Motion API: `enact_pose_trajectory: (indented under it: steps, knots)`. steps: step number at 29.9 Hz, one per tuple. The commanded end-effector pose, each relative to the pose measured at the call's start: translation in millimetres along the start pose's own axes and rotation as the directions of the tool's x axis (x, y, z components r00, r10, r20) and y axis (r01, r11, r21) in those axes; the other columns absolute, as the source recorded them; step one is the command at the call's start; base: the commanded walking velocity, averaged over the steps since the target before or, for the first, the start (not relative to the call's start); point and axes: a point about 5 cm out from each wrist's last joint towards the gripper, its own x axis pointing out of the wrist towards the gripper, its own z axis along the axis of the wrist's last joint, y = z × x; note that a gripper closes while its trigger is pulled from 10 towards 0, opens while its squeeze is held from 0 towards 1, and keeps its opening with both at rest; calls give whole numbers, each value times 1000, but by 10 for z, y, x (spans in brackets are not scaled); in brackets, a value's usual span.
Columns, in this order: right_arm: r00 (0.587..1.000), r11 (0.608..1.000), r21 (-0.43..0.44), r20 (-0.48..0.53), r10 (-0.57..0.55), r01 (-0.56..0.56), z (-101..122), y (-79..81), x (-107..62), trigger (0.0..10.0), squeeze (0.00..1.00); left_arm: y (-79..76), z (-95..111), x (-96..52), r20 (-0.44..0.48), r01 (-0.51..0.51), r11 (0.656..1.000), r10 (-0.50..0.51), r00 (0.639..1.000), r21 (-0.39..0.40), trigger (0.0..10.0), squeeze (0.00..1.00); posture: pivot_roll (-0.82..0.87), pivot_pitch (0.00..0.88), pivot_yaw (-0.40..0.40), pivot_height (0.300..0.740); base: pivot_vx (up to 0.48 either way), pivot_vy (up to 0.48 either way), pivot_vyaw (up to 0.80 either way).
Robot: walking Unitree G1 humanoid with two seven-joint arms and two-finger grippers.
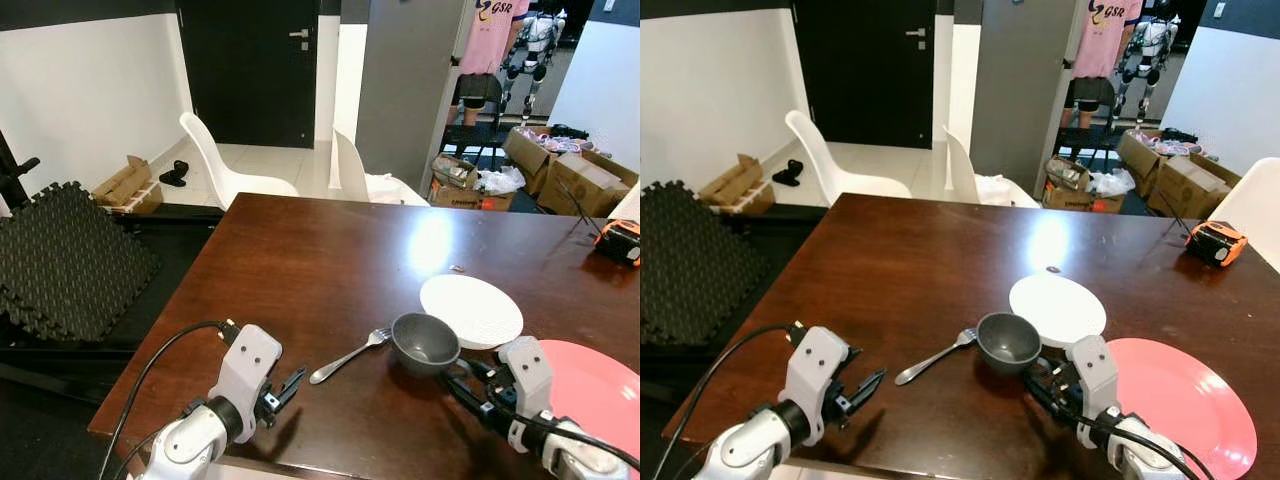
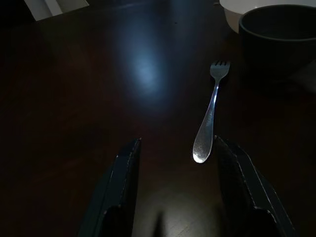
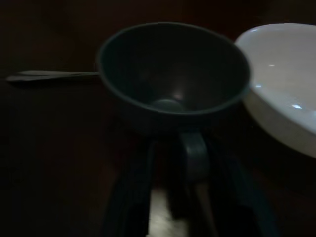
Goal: Setting the table
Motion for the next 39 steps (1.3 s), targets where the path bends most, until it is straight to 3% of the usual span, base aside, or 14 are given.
enact_pose_trajectory:
  steps: [1, 9, 20, 21, 22, 24, 25, 33, 36, 39]
  knots:
    - [1000, 1000, 6, 0, 27, -27, -17, 51, 6, 0, 0, -10, -33, -28, -19, -4, 1000, 4, 1000, 0, 10000, 0, 22, 108, 84, 740, 0, 0, 0]
    - [998, 997, 43, 39, 56, -58, 2, 201, 60, 0, 0, -20, -33, -30, -20, -3, 1000, 3, 1000, -2, 10000, 0, 17, 109, 85, 740, 0, 0, 0]
    - [982, 991, 113, 165, -87, 69, 178, 242, 141, 0, 0, -37, -41, -19, -19, -2, 1000, 2, 1000, -9, 10000, 0, 8, 107, 83, 740, 0, 0, 0]
    - [975, 987, 120, 180, -129, 108, 210, 229, 150, 314, 0, -35, -43, -18, -20, -3, 1000, 3, 1000, -9, 10000, 0, 6, 107, 83, 740, 0, 0, 0]
    - [966, 981, 122, 192, -173, 152, 243, 219, 161, 4549, 0, -35, -43, -18, -20, -3, 1000, 3, 1000, -9, 10000, 0, 6, 107, 83, 740, 0, 0, 0]
    - [959, 976, 124, 199, -201, 179, 264, 215, 167, 4549, 0, -35, -44, -18, -20, -3, 1000, 3, 1000, -9, 10000, 0, 3, 105, 84, 740, 0, 0, 0]
    - [940, 964, 137, 227, -254, 227, 338, 269, 209, 10000, 0, -37, -53, -16, -22, -3, 1000, 3, 1000, -9, 10000, 0, -1, 104, 84, 740, 0, 0, 0]
    - [913, 948, 204, 279, -296, 245, 486, 643, 375, 10000, 0, 23, -101, -23, -46, -55, 998, 54, 997, -19, 10000, 0, -1, 91, 78, 740, 0, 0, 0]
    - [913, 939, 256, 276, -299, 230, 475, 847, 471, 10000, 0, 170, -195, -105, -95, -190, 973, 178, 979, -134, 10000, 0, 3, 84, 72, 740, 0, 0, 0]
    - [918, 941, 258, 272, -290, 221, 465, 933, 500, 10000, 0, 236, -238, -173, -119, -257, 946, 237, 964, -197, 10000, 0, 9, 81, 67, 740, 0, 0, 0]
